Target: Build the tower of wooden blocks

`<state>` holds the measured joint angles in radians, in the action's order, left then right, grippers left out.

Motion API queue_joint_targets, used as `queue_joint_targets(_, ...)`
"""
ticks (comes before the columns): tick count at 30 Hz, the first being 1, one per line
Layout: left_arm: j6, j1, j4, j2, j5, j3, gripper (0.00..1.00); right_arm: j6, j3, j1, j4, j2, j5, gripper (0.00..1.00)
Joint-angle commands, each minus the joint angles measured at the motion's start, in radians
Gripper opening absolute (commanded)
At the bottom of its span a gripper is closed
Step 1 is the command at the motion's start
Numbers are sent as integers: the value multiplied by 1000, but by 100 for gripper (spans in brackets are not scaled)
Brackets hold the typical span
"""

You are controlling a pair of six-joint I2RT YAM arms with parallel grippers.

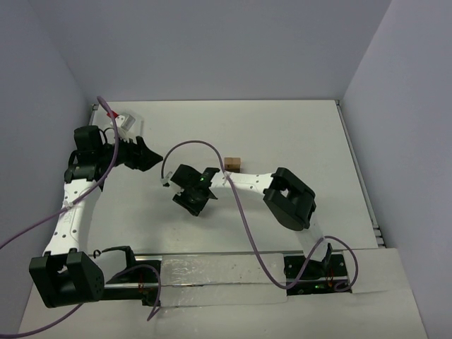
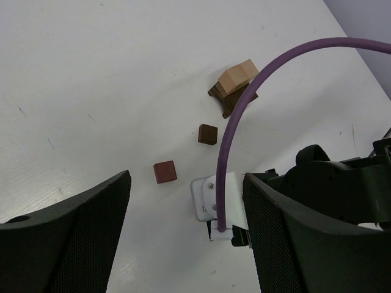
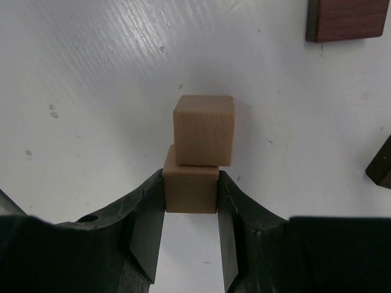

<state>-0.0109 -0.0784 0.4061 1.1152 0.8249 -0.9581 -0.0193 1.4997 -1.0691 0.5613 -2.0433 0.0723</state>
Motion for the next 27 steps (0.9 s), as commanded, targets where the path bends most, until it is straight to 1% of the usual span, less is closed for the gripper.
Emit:
queue_joint_targets(1,-5,-15,-46,3,38,-34,80,18,63,-4,31,-33,-8,31)
queue_joint_targets(2,-8,-17,-44,3,37,-33,80,19,72,-3,38,-39,-9,33)
queue_joint_targets(3,-9,-18,-44,3,36,-33,80,29,83,-5,44,-45,-9,38)
queue_joint_targets(4,-9,-20,-44,3,37,-31,80,46,85,-3,51,-50,-10,39)
queue_joint_targets(5,-12,-23,-43,2,39,-31,80,50,97,-5,63,-58,-11,48)
queue_joint_targets(6,-12,-28,-43,1,40,-30,80,50,102,-5,63,-58,-11,52)
queue_joint_targets(7,-13,-30,-44,1,41,-30,80,52,109,-5,73,-64,-12,59)
queue_joint_targets(8,-14,-31,-44,1,43,-29,80,53,114,-5,78,-65,-12,64)
queue_joint_targets(9,-14,-33,-44,1,44,-28,80,54,116,-4,78,-64,-10,66)
queue_joint_targets(12,-12,-40,-49,0,49,-25,80,54,116,-6,79,-43,0,72)
queue_joint_targets(16,-19,-51,-48,2,67,-31,80,21,95,-6,60,17,7,74)
queue_joint_targets(19,-47,-81,-22,10,129,-47,82,-78,44,-3,16,118,-5,75)
queue_joint_targets(22,-59,-106,7,19,147,-62,85,-167,9,5,-5,202,-17,77)
queue_joint_targets(23,-32,-109,2,19,112,-59,87,-196,-9,15,-8,223,-15,79)
queue_joint_targets(25,-7,-109,3,13,70,-48,97,-223,-42,34,-21,279,-8,83)
queue_joint_targets(26,1,-109,4,6,60,-34,99,-236,-69,50,-27,310,7,87)
queue_joint_targets(27,2,-109,3,-14,56,-3,99,-243,-93,66,-34,334,20,91)
